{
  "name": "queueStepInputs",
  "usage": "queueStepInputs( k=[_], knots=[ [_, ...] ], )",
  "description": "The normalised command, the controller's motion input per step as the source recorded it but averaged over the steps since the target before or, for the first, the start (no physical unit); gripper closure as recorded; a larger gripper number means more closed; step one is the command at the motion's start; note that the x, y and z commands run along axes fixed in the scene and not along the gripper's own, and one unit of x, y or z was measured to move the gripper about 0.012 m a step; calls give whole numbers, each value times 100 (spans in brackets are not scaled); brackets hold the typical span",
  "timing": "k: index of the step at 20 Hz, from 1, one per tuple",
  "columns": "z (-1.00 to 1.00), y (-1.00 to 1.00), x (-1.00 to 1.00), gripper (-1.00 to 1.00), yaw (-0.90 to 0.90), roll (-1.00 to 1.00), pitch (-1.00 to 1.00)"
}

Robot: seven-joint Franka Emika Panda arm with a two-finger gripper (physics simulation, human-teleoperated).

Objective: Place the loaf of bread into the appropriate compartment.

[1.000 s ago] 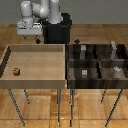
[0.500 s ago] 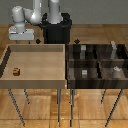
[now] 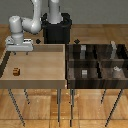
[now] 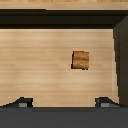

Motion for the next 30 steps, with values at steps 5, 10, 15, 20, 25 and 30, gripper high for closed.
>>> queueStepInputs(
  k=[5,10,15,20,25,30],
  knots=[
    [0,-7,100,-100,0,0,0],
    [0,-40,0,-100,0,0,0],
    [-20,0,0,-100,0,0,0],
    [-20,0,-20,-100,0,0,0],
    [-20,0,-20,-100,0,0,0],
    [-60,0,0,-100,0,0,0]
  ],
)
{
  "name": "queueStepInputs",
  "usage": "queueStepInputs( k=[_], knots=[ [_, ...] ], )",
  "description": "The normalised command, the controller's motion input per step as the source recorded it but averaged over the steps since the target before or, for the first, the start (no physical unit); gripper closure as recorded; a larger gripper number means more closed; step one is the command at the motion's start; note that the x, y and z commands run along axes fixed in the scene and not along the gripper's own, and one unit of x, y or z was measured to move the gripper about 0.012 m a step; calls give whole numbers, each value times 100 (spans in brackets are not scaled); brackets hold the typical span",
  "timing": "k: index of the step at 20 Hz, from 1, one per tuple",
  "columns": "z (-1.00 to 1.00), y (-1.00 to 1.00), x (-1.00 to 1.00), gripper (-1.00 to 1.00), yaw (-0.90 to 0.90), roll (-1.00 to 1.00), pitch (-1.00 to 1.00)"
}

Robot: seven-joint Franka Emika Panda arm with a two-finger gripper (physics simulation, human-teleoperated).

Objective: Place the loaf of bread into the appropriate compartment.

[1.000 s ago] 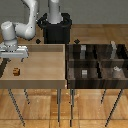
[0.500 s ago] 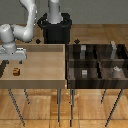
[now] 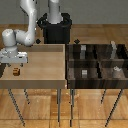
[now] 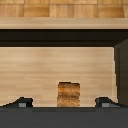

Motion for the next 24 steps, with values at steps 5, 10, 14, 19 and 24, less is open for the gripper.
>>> queueStepInputs(
  k=[5,10,14,19,24],
  knots=[
    [-40,0,-20,-100,0,0,0],
    [-40,-20,0,-100,0,0,0],
    [-50,0,0,-100,0,0,0],
    [0,0,0,100,0,0,0],
    [60,0,0,100,0,0,0]
  ],
)
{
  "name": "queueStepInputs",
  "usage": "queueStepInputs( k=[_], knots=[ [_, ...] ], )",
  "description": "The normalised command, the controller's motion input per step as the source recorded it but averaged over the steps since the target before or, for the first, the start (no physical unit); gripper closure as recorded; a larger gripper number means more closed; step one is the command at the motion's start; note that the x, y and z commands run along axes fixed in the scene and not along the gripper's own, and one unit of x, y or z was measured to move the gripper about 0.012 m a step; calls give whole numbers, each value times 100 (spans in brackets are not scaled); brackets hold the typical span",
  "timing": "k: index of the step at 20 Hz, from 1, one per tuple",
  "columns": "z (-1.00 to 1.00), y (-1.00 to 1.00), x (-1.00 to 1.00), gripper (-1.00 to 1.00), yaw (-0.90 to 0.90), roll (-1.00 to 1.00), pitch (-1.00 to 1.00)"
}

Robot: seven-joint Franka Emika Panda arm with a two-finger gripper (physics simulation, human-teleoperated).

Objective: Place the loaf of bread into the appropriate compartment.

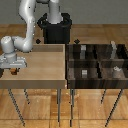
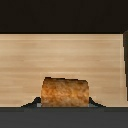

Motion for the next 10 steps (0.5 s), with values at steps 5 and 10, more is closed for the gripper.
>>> queueStepInputs(
  k=[5,10],
  knots=[
    [100,0,0,100,0,0,0],
    [100,0,0,100,0,0,0]
  ],
)
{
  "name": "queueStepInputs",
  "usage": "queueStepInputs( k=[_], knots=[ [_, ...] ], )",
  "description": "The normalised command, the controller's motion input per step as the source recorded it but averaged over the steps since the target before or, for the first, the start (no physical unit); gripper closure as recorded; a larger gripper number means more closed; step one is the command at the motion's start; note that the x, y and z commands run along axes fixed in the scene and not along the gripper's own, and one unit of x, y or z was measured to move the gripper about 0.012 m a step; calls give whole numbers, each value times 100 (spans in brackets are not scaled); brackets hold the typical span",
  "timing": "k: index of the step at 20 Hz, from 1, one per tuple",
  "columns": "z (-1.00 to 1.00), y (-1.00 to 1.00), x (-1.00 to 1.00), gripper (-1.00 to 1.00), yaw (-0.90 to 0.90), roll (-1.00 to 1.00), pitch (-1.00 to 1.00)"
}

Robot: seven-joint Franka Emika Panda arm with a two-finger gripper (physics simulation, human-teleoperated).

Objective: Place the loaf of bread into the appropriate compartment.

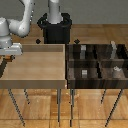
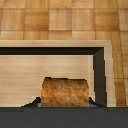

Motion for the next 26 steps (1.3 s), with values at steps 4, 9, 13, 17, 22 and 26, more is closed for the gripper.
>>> queueStepInputs(
  k=[4,9,13,17,22,26],
  knots=[
    [0,75,0,100,0,0,0],
    [0,100,0,100,0,0,0],
    [0,100,0,100,0,0,0],
    [0,100,0,100,0,0,0],
    [0,100,0,100,0,0,0],
    [0,100,0,100,0,0,0]
  ],
)
